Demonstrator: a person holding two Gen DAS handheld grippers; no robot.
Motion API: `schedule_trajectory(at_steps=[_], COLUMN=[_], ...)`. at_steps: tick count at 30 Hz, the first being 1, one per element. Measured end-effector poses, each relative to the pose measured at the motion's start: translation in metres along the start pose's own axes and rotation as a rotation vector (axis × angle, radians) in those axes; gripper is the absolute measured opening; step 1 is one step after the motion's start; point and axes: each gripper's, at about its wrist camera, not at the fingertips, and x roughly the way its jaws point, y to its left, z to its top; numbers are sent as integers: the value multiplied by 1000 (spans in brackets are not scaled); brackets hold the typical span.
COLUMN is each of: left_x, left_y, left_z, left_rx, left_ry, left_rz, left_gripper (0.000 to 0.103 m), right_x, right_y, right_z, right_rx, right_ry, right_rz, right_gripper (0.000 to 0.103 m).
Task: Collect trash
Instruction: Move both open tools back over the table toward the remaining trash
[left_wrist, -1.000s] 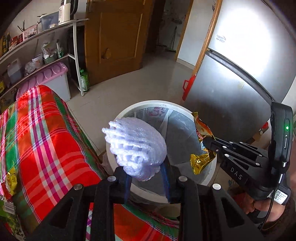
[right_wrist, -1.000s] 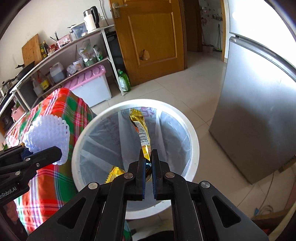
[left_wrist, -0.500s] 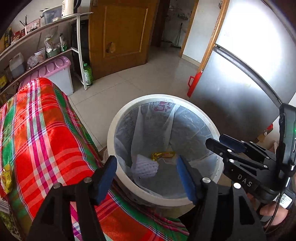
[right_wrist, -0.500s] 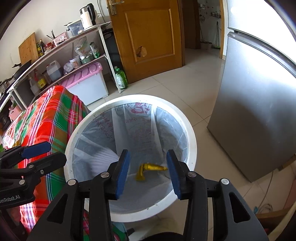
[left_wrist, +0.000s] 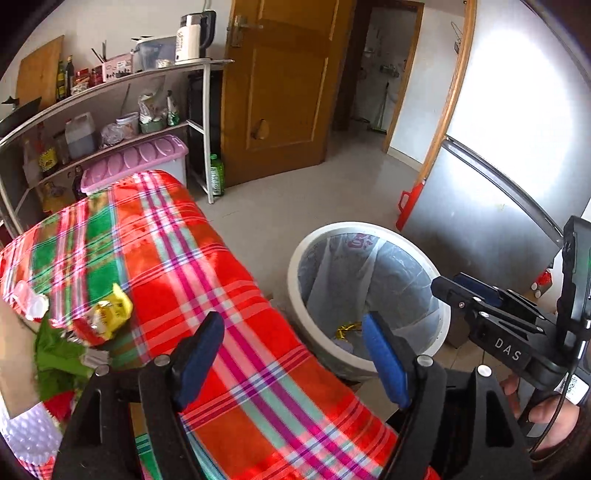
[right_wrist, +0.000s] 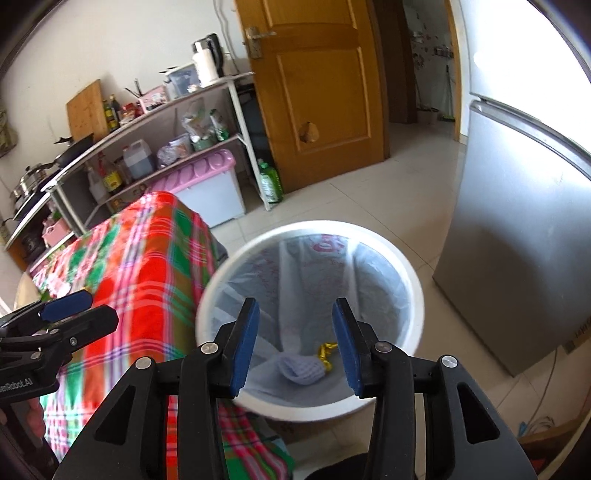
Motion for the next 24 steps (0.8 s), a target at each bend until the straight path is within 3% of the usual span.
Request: schedule_trajectory(at_steps=[3,7,15,18,21,24], left_x=[-21,-53,-109,-126,-137,-145], left_y=[22,53,131,157,180,203], left_z=[-9,-27,-74,-91,-109,-125], left_rx=[-36,-74,-218,-278,-317,-379], left_ry=[-26,-76,-113,-121,-123,-110], left_rz=[26,104,292,330,405,413], left_gripper=[80,82,84,86,89,89], right_x=[-8,-14,-11,-10,-8,-4], right_y=[23,53,135,165,195,223], right_z=[-1,-7,-21,-27,-34,-42], right_rx=[-29,-73,-178,-229,-289,-329], right_ry=[-13,-28,-13,-4,5,30], right_rz=[47,109,274,341,385,436], right_gripper=[42,42,43,43,46,53])
